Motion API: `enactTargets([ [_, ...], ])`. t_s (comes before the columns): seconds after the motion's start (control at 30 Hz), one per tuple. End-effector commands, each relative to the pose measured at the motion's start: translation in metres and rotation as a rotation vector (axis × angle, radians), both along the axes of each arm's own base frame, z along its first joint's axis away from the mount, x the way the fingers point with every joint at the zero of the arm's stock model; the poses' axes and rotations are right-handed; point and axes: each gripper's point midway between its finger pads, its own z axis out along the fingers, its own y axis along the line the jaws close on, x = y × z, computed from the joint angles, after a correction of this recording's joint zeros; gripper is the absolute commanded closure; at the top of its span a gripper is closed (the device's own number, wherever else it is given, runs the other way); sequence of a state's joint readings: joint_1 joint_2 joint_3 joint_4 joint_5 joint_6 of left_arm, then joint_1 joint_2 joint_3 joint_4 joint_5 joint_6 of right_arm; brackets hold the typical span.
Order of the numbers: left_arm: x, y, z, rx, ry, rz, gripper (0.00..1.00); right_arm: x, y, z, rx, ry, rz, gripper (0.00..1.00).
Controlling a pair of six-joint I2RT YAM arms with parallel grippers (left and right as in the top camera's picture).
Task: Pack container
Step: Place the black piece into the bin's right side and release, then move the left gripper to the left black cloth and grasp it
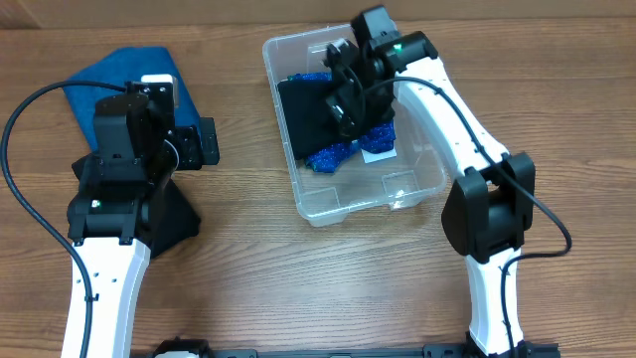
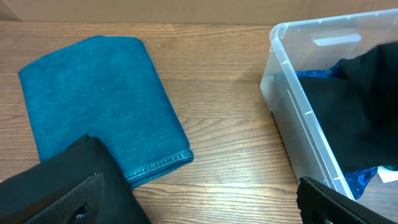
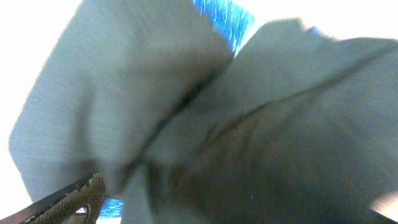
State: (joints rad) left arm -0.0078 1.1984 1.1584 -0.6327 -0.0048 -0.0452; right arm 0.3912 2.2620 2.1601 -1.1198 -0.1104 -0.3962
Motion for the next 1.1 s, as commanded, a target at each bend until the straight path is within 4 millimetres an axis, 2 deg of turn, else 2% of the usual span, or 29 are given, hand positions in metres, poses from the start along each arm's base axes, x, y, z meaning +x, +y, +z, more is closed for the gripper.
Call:
enactTargets([
  [0.0, 0.003, -0.002, 0.008, 0.014, -0.018, -0.013, 0.00, 0.022, -0.036, 0.141, 0.034, -0.325, -0.214, 0.00],
  [0.03, 0.003, -0.002, 0.008, 0.014, -0.018, -0.013, 0.00, 0.026, -0.061, 0.163, 0.050, -0.363, -0.328, 0.00],
  [0.07, 0.003, -0.002, 0.008, 0.014, -0.018, -0.013, 0.00, 0.026, -0.083, 0.172, 0.066, -0.366, -0.399, 0.00],
  [0.1, 0.003, -0.002, 0.008, 0.014, -0.018, -0.013, 0.00, 0.026, -0.096, 0.174, 0.070, -0.360, -0.436, 0.00],
  [0.17, 0.003, -0.002, 0.008, 0.014, -0.018, -0.013, 0.00, 0.022, -0.134, 0.166, 0.050, -0.307, -0.532, 0.00],
  [0.23, 0.003, -0.002, 0.008, 0.014, -0.018, -0.013, 0.00, 0.014, -0.161, 0.152, 0.021, -0.234, -0.576, 0.00],
  [0.33, 0.003, -0.002, 0.008, 0.014, -0.019, -0.013, 0.00, 0.000, -0.183, 0.127, 0.029, -0.109, -0.605, 0.00],
  [0.37, 0.003, -0.002, 0.008, 0.014, -0.019, -0.013, 0.00, -0.008, -0.188, 0.113, 0.045, -0.043, -0.619, 0.05],
  [0.4, 0.003, -0.002, 0.008, 0.014, -0.019, -0.013, 0.00, -0.013, -0.193, 0.101, 0.051, 0.006, -0.646, 0.20],
  [0.43, 0.004, -0.002, 0.008, 0.014, -0.019, -0.013, 0.00, -0.022, -0.201, 0.086, 0.041, 0.065, -0.692, 0.42],
  [0.47, 0.003, -0.002, 0.008, 0.014, -0.019, -0.013, 0.00, -0.033, -0.206, 0.070, 0.030, 0.133, -0.739, 0.69],
  [0.5, 0.003, -0.002, 0.008, 0.014, -0.019, -0.013, 0.00, -0.041, -0.208, 0.059, 0.020, 0.178, -0.766, 0.82],
  [0.53, 0.003, -0.002, 0.008, 0.014, -0.019, -0.013, 0.00, -0.060, -0.209, 0.038, -0.010, 0.275, -0.799, 0.92],
  [0.63, 0.003, -0.002, 0.008, 0.014, -0.019, -0.013, 0.00, -0.095, -0.204, 0.007, -0.058, 0.440, -0.820, 0.93],
  [0.7, 0.003, -0.002, 0.008, 0.014, -0.018, -0.013, 0.00, -0.115, -0.192, -0.007, -0.071, 0.530, -0.790, 0.92],
  [0.77, 0.003, -0.002, 0.008, 0.014, -0.019, -0.013, 0.00, -0.129, -0.167, -0.015, -0.035, 0.598, -0.691, 0.92],
  [0.87, 0.003, -0.002, 0.008, 0.014, -0.018, -0.013, 0.00, -0.132, -0.139, -0.015, 0.000, 0.610, -0.597, 0.92],
  [0.97, 0.003, -0.002, 0.008, 0.014, -0.018, -0.013, 0.00, -0.129, -0.129, -0.016, 0.004, 0.590, -0.580, 0.92],
  [1.07, 0.003, -0.002, 0.008, 0.014, -0.018, -0.013, 0.00, -0.127, -0.127, -0.016, 0.007, 0.579, -0.576, 0.91],
])
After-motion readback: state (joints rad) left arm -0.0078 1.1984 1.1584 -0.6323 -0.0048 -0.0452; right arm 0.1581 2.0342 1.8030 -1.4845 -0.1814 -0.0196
